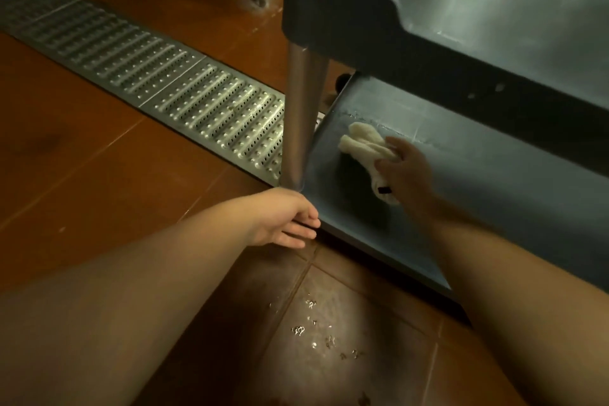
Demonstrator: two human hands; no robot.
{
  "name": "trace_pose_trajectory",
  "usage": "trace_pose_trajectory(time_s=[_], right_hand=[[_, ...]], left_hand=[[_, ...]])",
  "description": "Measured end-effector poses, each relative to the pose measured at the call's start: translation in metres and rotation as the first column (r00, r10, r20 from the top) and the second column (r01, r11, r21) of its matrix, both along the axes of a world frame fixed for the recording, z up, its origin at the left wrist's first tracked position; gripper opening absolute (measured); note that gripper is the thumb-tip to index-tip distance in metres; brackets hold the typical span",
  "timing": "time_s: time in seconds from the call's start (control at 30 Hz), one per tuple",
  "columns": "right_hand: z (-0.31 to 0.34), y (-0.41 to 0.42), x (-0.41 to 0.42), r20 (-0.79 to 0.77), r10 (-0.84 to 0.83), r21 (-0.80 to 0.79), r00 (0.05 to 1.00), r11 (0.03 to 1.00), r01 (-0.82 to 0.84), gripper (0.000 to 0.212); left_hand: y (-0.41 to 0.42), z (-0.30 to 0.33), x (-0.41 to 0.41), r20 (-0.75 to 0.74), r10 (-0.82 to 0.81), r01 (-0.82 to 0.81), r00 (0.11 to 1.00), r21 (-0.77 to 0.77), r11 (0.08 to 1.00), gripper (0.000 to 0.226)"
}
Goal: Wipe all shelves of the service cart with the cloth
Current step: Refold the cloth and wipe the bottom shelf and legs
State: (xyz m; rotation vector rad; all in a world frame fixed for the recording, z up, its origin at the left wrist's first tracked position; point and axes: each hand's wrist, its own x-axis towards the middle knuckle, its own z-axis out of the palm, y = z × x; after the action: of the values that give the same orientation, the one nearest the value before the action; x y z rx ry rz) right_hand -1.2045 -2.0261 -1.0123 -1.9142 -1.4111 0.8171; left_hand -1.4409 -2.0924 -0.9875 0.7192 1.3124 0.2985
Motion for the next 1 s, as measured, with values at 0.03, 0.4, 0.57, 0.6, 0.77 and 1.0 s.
trace_pose_trajectory(time_s=[0.03,0.4,0.57,0.6,0.77,1.0], right_hand=[[-0.004,0.001,-0.001,0.013,-0.015,0.017,1.000,1.000,0.014,0.056],[0.000,0.030,-0.029,0.350,0.445,-0.218,0.824,0.894,-0.391,0.086],[0.000,0.012,-0.048,0.364,0.632,-0.252,0.684,0.774,-0.580,0.077],[0.002,0.009,-0.053,0.355,0.664,-0.255,0.658,0.746,-0.615,0.074],[-0.004,-0.011,-0.063,0.270,0.680,-0.252,0.682,0.734,-0.631,0.070],[0.002,-0.036,-0.024,0.249,0.780,-0.363,0.574,0.625,-0.691,0.068]], left_hand=[[-0.001,0.003,0.001,-0.007,-0.001,0.001,1.000,0.003,1.000,0.022],[-0.013,0.000,0.006,-0.103,0.081,-0.073,0.991,0.077,0.994,0.030],[-0.014,-0.019,0.012,-0.089,0.091,-0.083,0.992,0.091,0.992,0.052],[-0.014,-0.020,0.014,-0.086,0.113,-0.105,0.990,0.089,0.990,0.054],[-0.013,-0.022,0.015,-0.066,0.270,-0.267,0.960,0.056,0.962,0.034],[-0.009,-0.018,0.023,-0.023,0.343,-0.342,0.939,0.033,0.939,0.037]])
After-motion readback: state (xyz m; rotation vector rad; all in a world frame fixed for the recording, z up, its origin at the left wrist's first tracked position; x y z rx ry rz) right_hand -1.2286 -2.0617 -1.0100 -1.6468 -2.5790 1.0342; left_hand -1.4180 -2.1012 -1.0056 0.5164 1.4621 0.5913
